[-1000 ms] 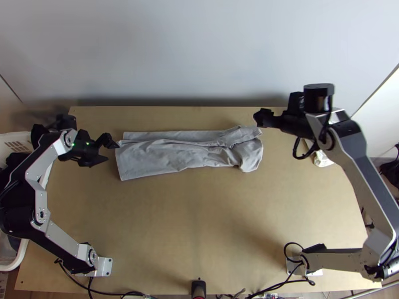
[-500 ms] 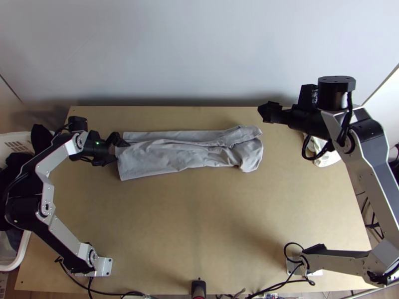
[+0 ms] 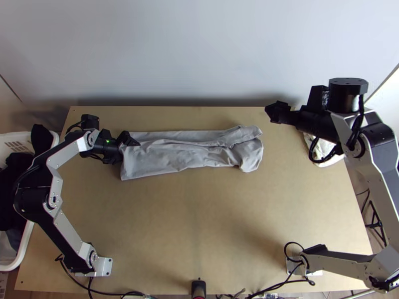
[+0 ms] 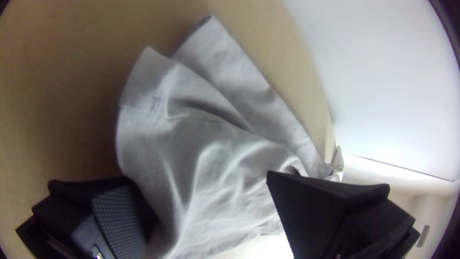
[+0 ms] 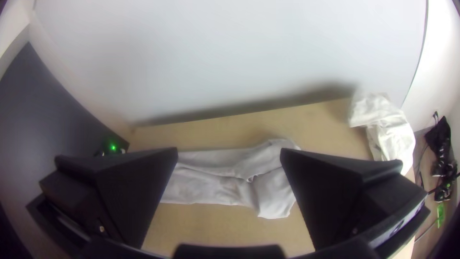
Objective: Fold the t-shirt
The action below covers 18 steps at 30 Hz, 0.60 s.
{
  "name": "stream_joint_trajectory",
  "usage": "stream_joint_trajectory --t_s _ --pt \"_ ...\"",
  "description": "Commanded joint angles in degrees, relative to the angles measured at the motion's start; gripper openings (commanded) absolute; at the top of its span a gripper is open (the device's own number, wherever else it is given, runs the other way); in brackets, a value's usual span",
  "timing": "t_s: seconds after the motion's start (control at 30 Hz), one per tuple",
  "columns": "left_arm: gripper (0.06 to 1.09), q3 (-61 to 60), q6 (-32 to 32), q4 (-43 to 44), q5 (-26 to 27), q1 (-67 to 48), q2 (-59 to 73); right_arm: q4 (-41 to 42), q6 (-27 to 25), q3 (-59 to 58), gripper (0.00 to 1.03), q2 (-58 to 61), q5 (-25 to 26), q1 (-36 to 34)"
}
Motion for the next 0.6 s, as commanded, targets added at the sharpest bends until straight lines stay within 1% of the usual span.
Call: stream_joint_trajectory --t_s 0.0,0.03,0.07,0.1,0.13,0.17,0.2,0.33,0.43,0.57 --pt "0.96 -0.1 3.2 -2.3 -2.2 0.6 1.7 -0.1 0.6 0.4 0.99 -0.3 -0.1 -0.4" --pt "0.88 -0.1 3.3 -2.4 -2.4 0.9 1.7 -0.1 0.7 0.5 0.99 -0.3 -0.1 -0.4" --pt "0.66 -0.2 3.5 -2.5 -2.6 1.1 2.1 -0.1 0.8 0.6 0.99 -0.2 -0.2 -0.4" --pt "0.31 -0.1 4.5 -2.3 -3.5 1.1 2.6 0.0 1.0 0.6 0.99 -0.2 -0.2 -0.4" --pt "0.08 0.6 4.3 -2.4 -5.4 1.1 3.7 0.0 0.9 0.6 0.99 -0.1 -0.2 -0.4" --pt "0.09 1.5 5.1 -5.1 -5.9 1.1 4.4 0.0 0.9 0.7 0.99 -0.1 -0.2 -0.4" --pt "0.09 2.1 6.4 -6.0 -6.3 0.9 4.5 0.0 0.9 0.8 0.99 -0.1 -0.2 -0.4" --pt "0.09 2.1 7.2 -6.5 -6.9 0.3 2.8 0.0 0.9 0.9 0.99 -0.2 -0.2 -0.6" --pt "0.09 2.3 7.7 -8.5 -6.8 1.5 0.5 0.0 0.9 0.8 0.99 -0.5 -0.2 -1.1" --pt "0.09 1.8 12.0 -15.2 -6.8 3.9 -3.8 0.0 1.0 0.5 0.99 -1.0 -0.2 -1.5"
